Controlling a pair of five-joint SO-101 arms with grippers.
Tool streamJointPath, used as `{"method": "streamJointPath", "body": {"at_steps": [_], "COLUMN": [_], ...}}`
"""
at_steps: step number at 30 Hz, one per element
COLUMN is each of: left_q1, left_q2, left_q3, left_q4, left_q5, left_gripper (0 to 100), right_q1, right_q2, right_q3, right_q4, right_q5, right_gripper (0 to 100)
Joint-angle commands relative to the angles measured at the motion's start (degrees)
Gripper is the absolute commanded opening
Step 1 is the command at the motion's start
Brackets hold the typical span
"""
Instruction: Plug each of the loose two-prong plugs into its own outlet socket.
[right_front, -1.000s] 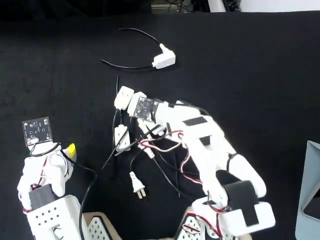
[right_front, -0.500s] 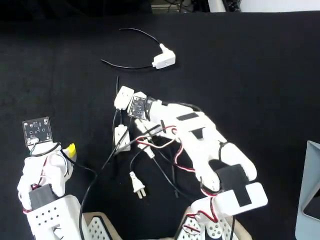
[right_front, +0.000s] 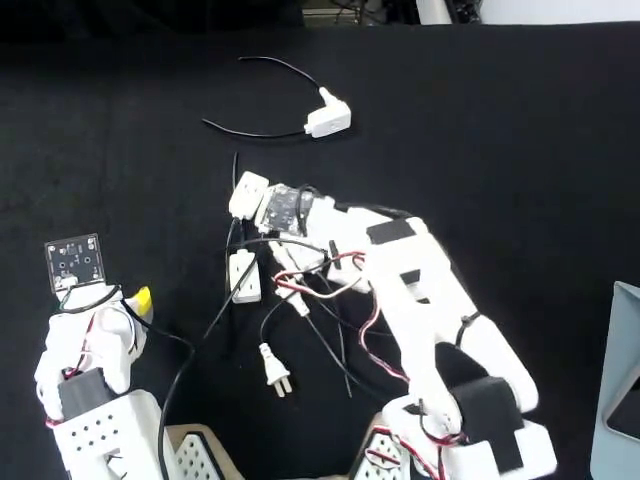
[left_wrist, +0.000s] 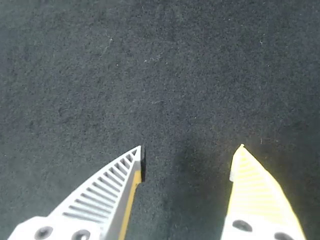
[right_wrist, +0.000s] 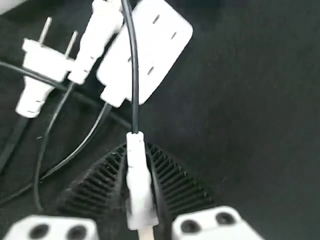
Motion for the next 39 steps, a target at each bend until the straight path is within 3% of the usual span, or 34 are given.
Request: {"method": "streamJointPath", "body": {"at_steps": [1,5,15,22,29,39], "left_q1": [0.5,0.5,0.5,0.5,0.5,0.5], "left_q2": [-0.5,-0.5,-0.5,-0.5,-0.5,-0.5], "left_q3": [-0.5,-0.5,-0.5,-0.5,-0.5,-0.5], "left_q4": [-0.3,-0.3,-0.3,-0.3,-0.3,-0.3], "left_q5": [0.1,0.1,0.1,0.1,0.1,0.1], "left_gripper": [29,29,29,29,29,29], "right_q1": [2.7,4.9,4.8,4.8,5.1,4.9], "right_q2": [-2.4,-2.4,3.8,9.3,9.3,9.3], "right_q3": [-2.6,-0.4,2.5,-2.9,-12.2,-8.3], "right_q4": [1.8,1.5,1.8,8.3,20.7,21.4], "right_q5": [-8.8,-10.1,-3.8,-6.7,-6.9,-6.9], "right_gripper": [1.1,1.1,1.8,20.0,20.5,20.5]}}
